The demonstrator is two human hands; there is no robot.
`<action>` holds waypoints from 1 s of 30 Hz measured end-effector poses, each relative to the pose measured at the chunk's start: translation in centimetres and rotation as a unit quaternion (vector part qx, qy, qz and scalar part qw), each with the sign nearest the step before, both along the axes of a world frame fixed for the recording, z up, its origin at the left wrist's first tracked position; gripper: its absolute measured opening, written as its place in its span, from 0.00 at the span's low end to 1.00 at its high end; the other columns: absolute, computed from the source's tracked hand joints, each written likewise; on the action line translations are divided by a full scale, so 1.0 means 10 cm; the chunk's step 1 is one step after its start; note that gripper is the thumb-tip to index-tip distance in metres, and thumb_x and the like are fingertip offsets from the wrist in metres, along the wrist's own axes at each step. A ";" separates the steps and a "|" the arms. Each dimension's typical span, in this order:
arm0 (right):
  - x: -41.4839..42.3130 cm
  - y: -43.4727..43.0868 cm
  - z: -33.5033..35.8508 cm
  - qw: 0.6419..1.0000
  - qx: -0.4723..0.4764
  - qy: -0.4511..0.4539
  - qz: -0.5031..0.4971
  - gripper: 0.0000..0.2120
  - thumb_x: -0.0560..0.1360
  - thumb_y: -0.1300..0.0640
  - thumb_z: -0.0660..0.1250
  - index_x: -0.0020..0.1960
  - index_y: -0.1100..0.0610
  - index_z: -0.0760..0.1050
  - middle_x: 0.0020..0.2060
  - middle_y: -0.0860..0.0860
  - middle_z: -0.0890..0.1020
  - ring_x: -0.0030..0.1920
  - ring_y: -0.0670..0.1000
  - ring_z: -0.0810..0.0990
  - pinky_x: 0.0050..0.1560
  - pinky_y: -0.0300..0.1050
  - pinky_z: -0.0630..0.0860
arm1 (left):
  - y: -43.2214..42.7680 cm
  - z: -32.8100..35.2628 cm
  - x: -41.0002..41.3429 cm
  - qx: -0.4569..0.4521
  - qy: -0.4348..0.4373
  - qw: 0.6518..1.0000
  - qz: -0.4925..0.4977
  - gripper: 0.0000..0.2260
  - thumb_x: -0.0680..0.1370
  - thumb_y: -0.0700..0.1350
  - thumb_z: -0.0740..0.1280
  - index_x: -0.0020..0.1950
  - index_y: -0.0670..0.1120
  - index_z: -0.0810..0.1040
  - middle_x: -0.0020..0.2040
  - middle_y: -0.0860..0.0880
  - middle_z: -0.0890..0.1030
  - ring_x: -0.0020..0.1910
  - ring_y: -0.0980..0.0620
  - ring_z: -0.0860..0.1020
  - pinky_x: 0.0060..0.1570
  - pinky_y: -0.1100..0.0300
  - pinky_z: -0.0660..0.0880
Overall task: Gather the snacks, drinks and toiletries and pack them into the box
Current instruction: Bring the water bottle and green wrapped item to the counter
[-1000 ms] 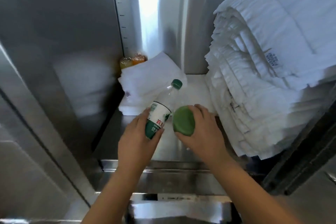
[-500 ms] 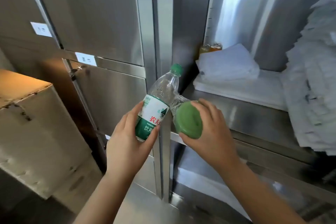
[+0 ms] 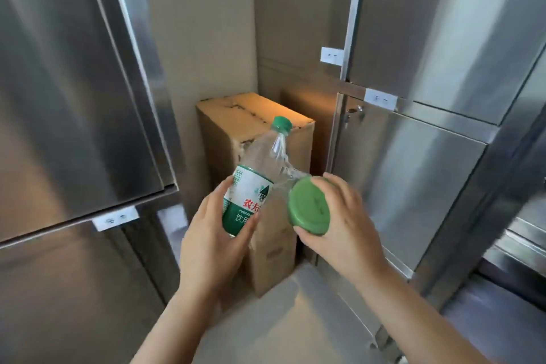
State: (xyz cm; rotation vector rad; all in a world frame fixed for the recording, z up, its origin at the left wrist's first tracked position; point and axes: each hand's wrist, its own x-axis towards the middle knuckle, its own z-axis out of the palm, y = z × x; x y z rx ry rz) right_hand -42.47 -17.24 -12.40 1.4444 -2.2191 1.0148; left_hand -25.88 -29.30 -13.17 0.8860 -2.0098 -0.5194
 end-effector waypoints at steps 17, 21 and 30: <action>3.89 -2.41 -0.25 0.944 0.032 -0.026 0.328 0.36 0.63 0.44 0.75 0.68 0.49 0.67 0.68 0.45 0.67 0.67 0.48 0.66 0.59 0.36 0.64 | -1.22 -0.19 4.24 0.099 0.043 0.951 0.290 0.28 0.69 0.60 0.70 0.66 0.66 0.62 0.59 0.63 0.74 0.53 0.63 0.74 0.47 0.61 0.72; 4.39 -2.68 -0.35 0.927 0.045 -0.021 0.372 0.37 0.62 0.44 0.76 0.68 0.49 0.68 0.67 0.45 0.68 0.66 0.48 0.67 0.58 0.35 0.65 | -1.21 -0.31 4.72 0.109 0.051 0.931 0.345 0.28 0.70 0.61 0.68 0.67 0.66 0.62 0.61 0.65 0.73 0.55 0.64 0.73 0.47 0.61 0.72; 5.20 -3.52 -0.50 0.871 0.058 -0.014 0.488 0.37 0.62 0.45 0.76 0.67 0.52 0.69 0.66 0.48 0.70 0.65 0.50 0.69 0.60 0.37 0.65 | -1.57 -0.46 5.42 0.120 0.054 0.882 0.452 0.28 0.69 0.62 0.67 0.67 0.66 0.61 0.61 0.63 0.73 0.56 0.60 0.74 0.48 0.59 0.73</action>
